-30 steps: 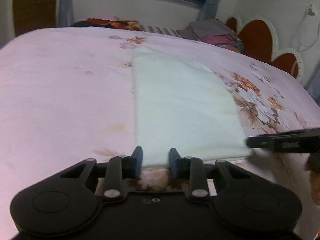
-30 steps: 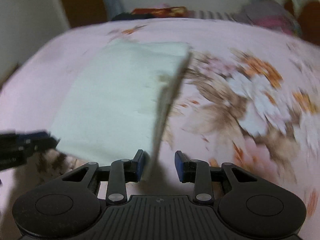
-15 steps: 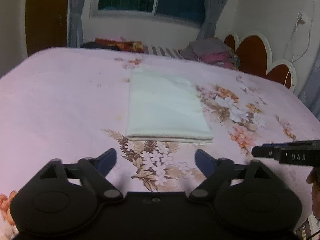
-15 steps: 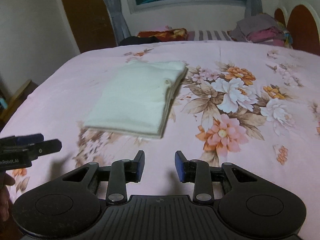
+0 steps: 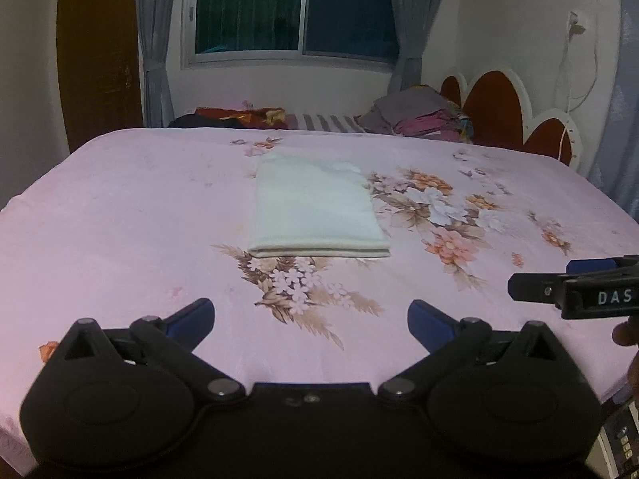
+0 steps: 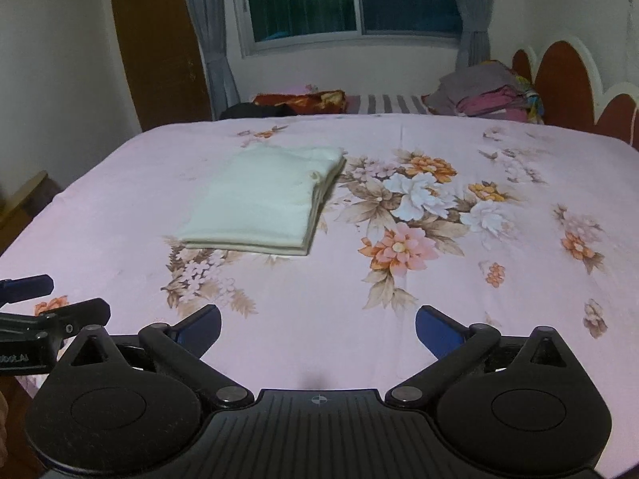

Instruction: Fold small clothes

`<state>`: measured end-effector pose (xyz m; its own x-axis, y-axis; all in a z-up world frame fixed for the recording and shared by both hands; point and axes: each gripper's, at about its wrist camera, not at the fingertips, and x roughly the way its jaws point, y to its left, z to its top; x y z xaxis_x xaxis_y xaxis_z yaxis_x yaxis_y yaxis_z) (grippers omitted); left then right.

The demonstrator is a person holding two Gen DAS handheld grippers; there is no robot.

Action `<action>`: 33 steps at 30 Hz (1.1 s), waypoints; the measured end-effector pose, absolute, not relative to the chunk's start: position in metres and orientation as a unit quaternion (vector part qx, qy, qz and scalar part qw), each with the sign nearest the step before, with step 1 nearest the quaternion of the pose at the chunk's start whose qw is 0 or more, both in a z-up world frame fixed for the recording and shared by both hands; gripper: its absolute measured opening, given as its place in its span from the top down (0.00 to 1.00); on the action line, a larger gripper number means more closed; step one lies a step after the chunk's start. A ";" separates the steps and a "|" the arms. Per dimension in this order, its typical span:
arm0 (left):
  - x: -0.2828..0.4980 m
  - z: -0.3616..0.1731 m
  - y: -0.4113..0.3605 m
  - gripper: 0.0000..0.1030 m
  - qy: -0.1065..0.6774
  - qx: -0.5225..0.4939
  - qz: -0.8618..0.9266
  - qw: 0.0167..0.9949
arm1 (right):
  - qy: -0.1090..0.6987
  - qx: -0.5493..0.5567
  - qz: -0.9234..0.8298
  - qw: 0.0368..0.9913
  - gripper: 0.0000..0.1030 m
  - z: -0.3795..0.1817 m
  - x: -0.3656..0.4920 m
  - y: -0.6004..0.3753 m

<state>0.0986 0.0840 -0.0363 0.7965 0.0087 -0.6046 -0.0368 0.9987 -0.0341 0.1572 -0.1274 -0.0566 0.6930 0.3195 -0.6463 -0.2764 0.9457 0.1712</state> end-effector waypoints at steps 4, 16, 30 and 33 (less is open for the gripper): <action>0.080 -0.030 0.082 0.00 0.310 -0.019 0.017 0.951 | 0.370 0.028 0.158 0.915 0.00 -0.056 0.140 -0.127; 0.056 -0.020 0.070 0.00 0.288 -0.017 0.014 0.957 | 0.345 0.024 0.173 0.922 0.00 -0.040 0.109 -0.130; 0.056 -0.015 0.069 0.00 0.278 -0.012 0.009 0.961 | 0.337 0.024 0.165 0.927 0.00 -0.031 0.105 -0.138; 0.056 -0.013 0.070 0.00 0.276 -0.013 0.010 0.961 | 0.336 0.020 0.169 0.926 0.00 -0.030 0.107 -0.135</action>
